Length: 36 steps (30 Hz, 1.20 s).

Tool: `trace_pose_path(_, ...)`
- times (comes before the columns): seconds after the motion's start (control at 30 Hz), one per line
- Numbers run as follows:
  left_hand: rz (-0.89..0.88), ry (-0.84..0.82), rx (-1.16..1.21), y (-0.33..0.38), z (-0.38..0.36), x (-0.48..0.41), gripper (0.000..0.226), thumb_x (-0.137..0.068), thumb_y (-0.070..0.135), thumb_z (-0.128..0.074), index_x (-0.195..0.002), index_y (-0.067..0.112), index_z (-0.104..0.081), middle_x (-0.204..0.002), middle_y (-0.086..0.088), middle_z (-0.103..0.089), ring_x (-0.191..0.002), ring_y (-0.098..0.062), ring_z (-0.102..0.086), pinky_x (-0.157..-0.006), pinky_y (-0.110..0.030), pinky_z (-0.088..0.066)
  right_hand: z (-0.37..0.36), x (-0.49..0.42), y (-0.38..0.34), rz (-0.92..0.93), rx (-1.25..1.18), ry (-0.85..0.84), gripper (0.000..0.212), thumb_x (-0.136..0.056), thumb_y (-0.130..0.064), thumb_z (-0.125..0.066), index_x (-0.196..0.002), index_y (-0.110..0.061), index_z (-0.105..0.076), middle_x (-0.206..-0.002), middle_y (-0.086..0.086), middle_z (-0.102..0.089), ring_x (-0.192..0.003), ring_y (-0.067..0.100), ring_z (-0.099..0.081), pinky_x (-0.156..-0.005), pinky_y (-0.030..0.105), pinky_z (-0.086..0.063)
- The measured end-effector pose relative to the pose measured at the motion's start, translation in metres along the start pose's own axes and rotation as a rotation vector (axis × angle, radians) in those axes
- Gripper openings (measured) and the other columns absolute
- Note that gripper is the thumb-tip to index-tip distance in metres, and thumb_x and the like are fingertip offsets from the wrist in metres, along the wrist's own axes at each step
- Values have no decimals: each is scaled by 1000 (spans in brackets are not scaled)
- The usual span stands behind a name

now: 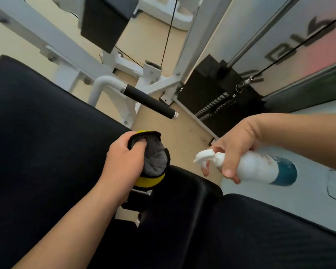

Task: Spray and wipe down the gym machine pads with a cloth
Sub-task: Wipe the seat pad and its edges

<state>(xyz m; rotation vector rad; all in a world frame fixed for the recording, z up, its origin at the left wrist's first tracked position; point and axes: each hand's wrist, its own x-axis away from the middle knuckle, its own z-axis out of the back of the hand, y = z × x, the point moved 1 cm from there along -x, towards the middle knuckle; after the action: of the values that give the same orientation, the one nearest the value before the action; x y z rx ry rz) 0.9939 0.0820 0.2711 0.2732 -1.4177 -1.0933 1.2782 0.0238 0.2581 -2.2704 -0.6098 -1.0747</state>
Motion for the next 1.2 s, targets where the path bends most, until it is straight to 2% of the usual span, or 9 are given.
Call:
trace_pose_path(0.13, -15, -105, -8, -5, -20, 2, 24, -104, 23, -55, -98, 36, -74, -91, 18, -75, -88, 2, -70, -78, -25, -55, -3, -4, 13, -37, 89, -26, 72, -76, -28, -88, -138, -7, -59, -98, 17, -70, -87, 27, -72, -96, 49, -59)
trace_pose_path(0.4, -57, -52, 41, -7, -35, 2, 24, -103, 24, -55, -96, 36, -75, -93, 13, -75, -93, -7, -71, -84, -33, -58, -10, -8, 13, -27, 63, 0, 62, -74, -33, -87, -128, -19, -59, -84, 7, -74, -80, 24, -74, -82, 39, -65)
trace_pose_path(0.6, -105, -96, 11, -5, -32, 6, 23, -104, 25, -56, -95, 38, -74, -92, 17, -75, -87, 3, -69, -75, -23, -52, -7, -7, 13, 23, -4, 37, 63, -74, -35, -85, -127, -19, -56, -82, 6, -74, -80, 25, -73, -83, 40, -64)
trace_pose_path(0.73, -221, -282, -27, -1, -39, 30, 24, -105, 18, -57, -95, 30, -74, -83, 9, -74, -74, 2, -67, -65, -12, -51, 3, 2, 15, 51, -46, 115, 64, -75, -32, -86, -132, -21, -59, -85, 8, -74, -83, 28, -74, -88, 44, -64)
trace_pose_path(0.83, -493, -550, -327, -5, -51, 46, 16, -102, 32, -54, -95, 35, -69, -86, 13, -68, -83, -4, -63, -87, -40, -51, 8, 7, 18, 60, -85, 189, 37, -73, -31, -89, -107, -29, -74, -84, 10, -74, -83, 30, -74, -92, 48, -61)
trace_pose_path(0.9, -703, -688, -521, -2, -61, 43, 17, -97, 36, -53, -99, 33, -69, -101, 15, -67, -103, -5, -60, -101, -43, -44, 9, 9, 21, 62, -130, 251, 34, -71, -30, -90, -101, -29, -74, -84, 11, -74, -83, 30, -74, -87, 46, -64)
trace_pose_path(0.97, -625, -834, -557, 2, -70, 30, 15, -94, 41, -53, -96, 45, -68, -105, 20, -67, -109, -2, -59, -105, -39, -44, 11, 10, 24, 56, -183, 294, 55, -69, -28, -90, -120, -26, -68, -83, 11, -73, -82, 28, -74, -81, 43, -66)
trace_pose_path(1.03, -365, -884, -486, -4, -74, 8, 20, -86, 50, -55, -91, 42, -72, -97, 15, -70, -101, -6, -64, -99, -40, -50, 13, 9, 25, 65, -216, 309, 67, -69, -27, -90, -131, -24, -64, -83, 10, -72, -82, 28, -74, -82, 43, -65)
trace_pose_path(1.2, -20, -704, -580, -43, -61, -49, 31, -91, 47, -54, -91, 25, -76, -95, 4, -73, -100, -21, -66, -100, -49, -51, 13, 10, 24, 89, -237, 332, 70, -69, -30, -90, -133, -25, -64, -88, 11, -73, -85, 27, -74, -86, 44, -64)
